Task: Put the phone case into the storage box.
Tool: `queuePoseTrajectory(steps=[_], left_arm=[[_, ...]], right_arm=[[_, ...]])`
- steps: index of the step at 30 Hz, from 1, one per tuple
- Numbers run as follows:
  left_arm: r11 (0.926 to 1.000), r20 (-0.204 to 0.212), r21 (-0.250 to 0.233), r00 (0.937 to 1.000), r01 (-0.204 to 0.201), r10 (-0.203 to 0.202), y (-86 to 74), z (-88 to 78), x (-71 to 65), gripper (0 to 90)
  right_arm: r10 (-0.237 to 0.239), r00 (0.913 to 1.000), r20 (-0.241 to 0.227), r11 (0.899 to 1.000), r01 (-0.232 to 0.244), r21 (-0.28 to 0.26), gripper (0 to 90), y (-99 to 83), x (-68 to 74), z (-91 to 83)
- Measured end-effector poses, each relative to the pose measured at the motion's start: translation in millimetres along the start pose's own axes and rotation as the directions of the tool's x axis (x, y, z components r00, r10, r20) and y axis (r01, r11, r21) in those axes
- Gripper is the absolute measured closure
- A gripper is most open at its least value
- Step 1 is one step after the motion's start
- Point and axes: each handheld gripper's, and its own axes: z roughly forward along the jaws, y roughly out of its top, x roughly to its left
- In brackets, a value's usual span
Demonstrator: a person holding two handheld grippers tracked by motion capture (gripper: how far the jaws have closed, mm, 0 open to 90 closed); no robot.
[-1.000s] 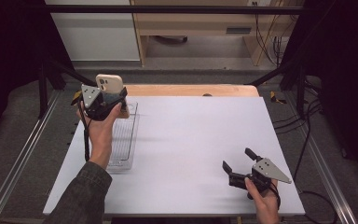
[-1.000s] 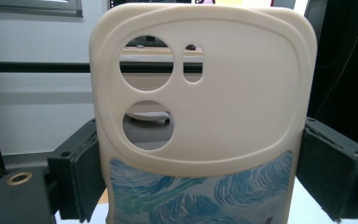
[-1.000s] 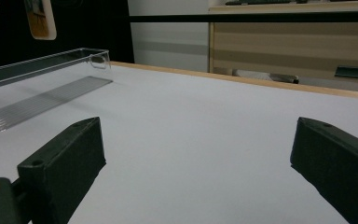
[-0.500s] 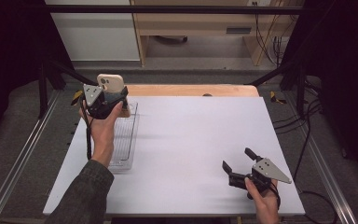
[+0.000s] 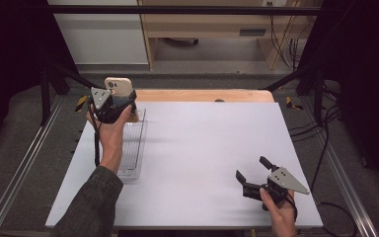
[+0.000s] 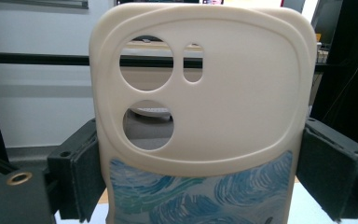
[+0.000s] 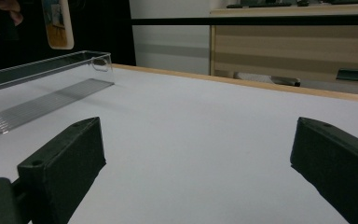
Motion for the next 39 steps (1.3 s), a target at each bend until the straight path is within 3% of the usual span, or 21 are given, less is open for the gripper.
queuePoseTrajectory(steps=[12,15,19,32,39], left_arm=[[0.9998,0.0,-0.016,1.0,-0.007,0.007,9.6,-4.1,-6.1,11.5],[0.9994,-0.004,-0.017,0.9996,-0.03,0.03,15.7,-2.0,-6.2,11.5],[0.9994,-0.016,-0.016,0.9994,-0.031,0.031,20.2,3.5,-2.8,11.5],[0.9997,-0.033,-0.02,0.9994,-0.015,0.014,12.9,20.8,1.6,11.5],[0.9991,-0.03,-0.021,0.9988,-0.038,0.038,11.3,21.7,-0.4,11.5]], right_arm=[[-0.006,1.0,0.001,1.0,0.006,-0.004,2.9,0.4,1.8,0.5],[-0.008,1.0,-0.001,1.0,0.008,-0.006,2.9,0.5,2.1,0.5],[-0.003,1.0,0.0,1.0,0.003,-0.009,2.8,0.7,2.1,0.5],[0.002,1.0,0.004,1.0,-0.002,-0.022,2.8,1.7,-0.6,-1.1],[-0.001,1.0,0.001,1.0,0.001,-0.021,2.8,1.7,0.9,-0.7]])
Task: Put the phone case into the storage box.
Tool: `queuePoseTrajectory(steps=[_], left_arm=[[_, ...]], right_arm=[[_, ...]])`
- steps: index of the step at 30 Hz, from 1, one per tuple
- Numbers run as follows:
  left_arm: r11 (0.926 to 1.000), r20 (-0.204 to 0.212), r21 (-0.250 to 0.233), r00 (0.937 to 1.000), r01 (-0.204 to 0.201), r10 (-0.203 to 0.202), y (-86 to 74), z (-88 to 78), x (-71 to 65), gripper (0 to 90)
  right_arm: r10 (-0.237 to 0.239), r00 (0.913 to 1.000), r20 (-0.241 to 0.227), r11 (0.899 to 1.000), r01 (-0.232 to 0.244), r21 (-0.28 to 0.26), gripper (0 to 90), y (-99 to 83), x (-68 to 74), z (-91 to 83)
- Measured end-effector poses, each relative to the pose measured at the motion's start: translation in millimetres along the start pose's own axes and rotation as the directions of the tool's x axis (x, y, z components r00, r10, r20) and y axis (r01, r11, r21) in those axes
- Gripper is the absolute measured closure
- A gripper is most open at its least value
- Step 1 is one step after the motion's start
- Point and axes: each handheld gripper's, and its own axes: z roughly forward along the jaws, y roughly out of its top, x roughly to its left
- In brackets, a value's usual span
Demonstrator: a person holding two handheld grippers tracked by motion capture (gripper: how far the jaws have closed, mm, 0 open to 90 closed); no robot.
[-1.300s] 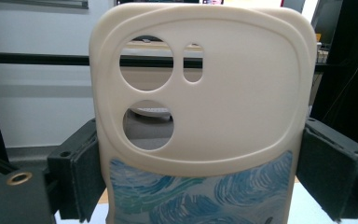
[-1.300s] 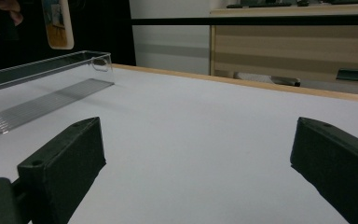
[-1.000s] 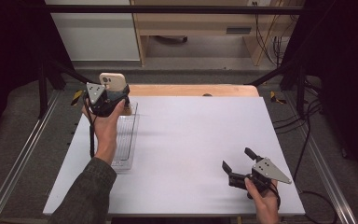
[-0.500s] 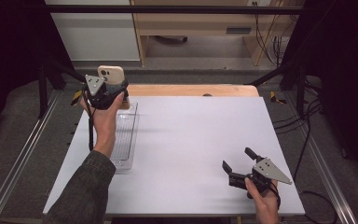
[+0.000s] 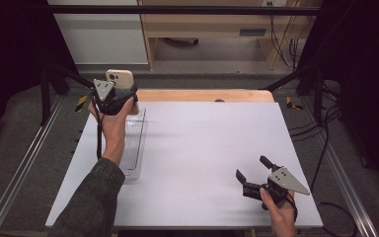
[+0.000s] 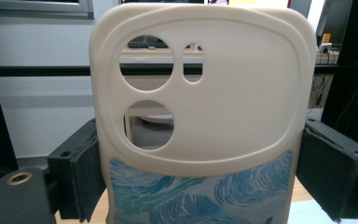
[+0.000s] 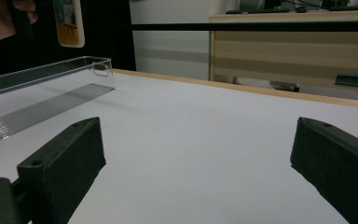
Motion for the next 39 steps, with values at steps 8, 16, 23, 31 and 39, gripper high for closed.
queuePoseTrajectory(steps=[8,16,23,31,39], left_arm=[[0.9998,-0.009,0.017,0.9999,0.009,-0.009,-7.0,5.0,1.3,11.6],[0.9998,-0.002,0.019,1.0,-0.006,0.006,-10.0,6.5,0.0,11.6],[0.9996,-0.008,0.027,1.0,0.004,-0.004,-13.5,5.6,2.7,11.6],[0.999,-0.003,0.043,1.0,0.009,-0.009,-22.8,10.5,4.7,11.5],[0.9985,-0.002,0.05,0.9998,0.021,-0.021,-28.4,14.7,5.3,11.5]], right_arm=[[-0.002,1.0,0.0,1.0,0.002,-0.006,2.8,0.6,0.5,0.8],[-0.004,1.0,0.0,1.0,0.004,-0.005,2.8,0.3,0.8,1.1],[-0.005,1.0,-0.004,1.0,0.005,-0.006,2.8,0.6,1.6,1.5],[-0.006,1.0,-0.005,1.0,0.006,-0.002,2.8,0.4,1.9,1.9],[-0.003,1.0,-0.004,1.0,0.003,-0.005,2.8,0.5,0.9,1.0]])
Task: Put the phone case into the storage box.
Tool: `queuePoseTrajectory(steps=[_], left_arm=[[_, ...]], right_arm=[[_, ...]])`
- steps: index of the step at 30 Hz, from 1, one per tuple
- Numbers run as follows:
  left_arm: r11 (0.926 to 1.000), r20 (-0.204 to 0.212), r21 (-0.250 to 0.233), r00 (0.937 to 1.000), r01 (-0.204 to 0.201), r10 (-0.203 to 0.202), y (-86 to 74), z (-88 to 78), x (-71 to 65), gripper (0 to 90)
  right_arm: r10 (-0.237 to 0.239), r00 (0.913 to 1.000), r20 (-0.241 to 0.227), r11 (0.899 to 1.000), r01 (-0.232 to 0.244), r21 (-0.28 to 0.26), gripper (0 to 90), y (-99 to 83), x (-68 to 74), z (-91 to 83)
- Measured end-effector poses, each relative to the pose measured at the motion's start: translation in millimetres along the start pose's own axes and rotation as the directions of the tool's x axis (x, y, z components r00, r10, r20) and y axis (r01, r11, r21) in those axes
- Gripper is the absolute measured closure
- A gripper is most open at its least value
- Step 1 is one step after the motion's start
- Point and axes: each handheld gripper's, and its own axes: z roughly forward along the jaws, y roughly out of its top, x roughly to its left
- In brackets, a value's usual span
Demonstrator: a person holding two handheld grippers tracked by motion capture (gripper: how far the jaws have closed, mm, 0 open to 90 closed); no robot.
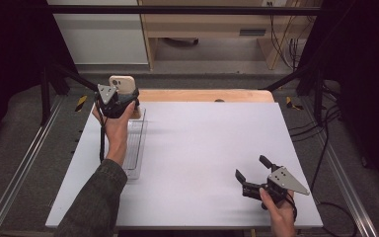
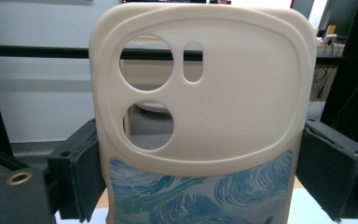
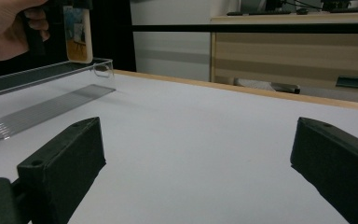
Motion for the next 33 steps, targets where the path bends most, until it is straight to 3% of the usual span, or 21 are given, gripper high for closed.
queuePoseTrajectory(steps=[18,33], left_arm=[[0.9996,-0.003,0.023,0.9999,-0.014,0.015,-12.6,9.5,1.1,11.5],[0.9989,-0.001,0.047,1.0,0.006,-0.006,-24.8,11.6,5.0,11.5]], right_arm=[[-0.002,1.0,-0.002,1.0,0.002,0.0,2.8,-0.4,-0.3,0.4],[-0.019,0.9998,-0.008,1.0,0.019,0.008,2.8,-0.5,2.9,1.8]])
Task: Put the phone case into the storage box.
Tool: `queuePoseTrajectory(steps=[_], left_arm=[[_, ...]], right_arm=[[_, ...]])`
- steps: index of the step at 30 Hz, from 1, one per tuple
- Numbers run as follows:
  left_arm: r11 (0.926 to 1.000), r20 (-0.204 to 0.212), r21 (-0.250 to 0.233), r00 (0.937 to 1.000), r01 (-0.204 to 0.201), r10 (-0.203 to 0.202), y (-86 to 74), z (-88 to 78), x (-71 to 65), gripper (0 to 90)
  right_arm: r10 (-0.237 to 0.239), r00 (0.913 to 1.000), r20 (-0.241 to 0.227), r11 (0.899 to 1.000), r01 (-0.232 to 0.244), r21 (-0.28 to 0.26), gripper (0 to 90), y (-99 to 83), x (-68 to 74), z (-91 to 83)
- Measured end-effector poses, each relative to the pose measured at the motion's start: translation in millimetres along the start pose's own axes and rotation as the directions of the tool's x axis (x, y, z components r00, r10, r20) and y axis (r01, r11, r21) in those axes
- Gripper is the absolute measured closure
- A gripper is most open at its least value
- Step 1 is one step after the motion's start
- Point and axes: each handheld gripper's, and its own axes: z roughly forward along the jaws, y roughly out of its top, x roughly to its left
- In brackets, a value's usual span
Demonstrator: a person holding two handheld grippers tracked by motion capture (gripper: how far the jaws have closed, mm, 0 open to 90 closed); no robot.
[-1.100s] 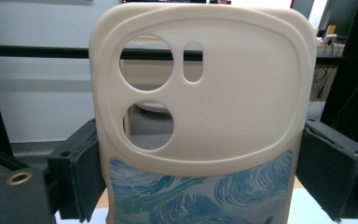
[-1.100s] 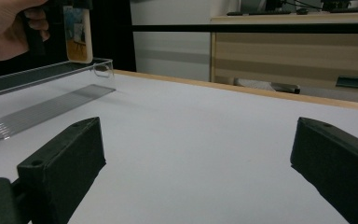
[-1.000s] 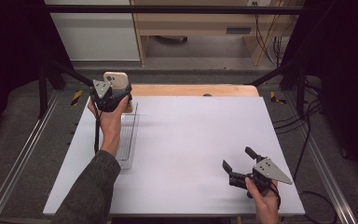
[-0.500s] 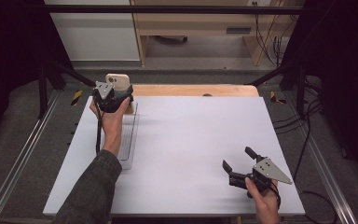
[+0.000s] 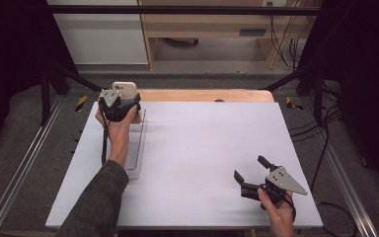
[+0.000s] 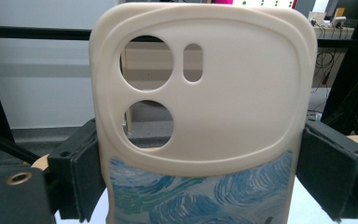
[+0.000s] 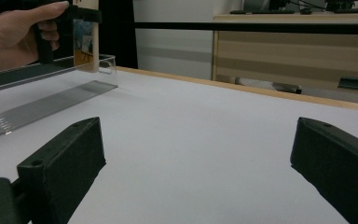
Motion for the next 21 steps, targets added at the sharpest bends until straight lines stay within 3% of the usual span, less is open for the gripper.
queuePoseTrajectory(steps=[21], left_arm=[[0.9998,-0.005,0.013,0.9999,-0.014,0.014,-2.3,2.5,-3.5,11.5]], right_arm=[[-0.003,1.0,0.001,1.0,0.003,0.001,2.8,-0.1,-0.6,-0.8]])
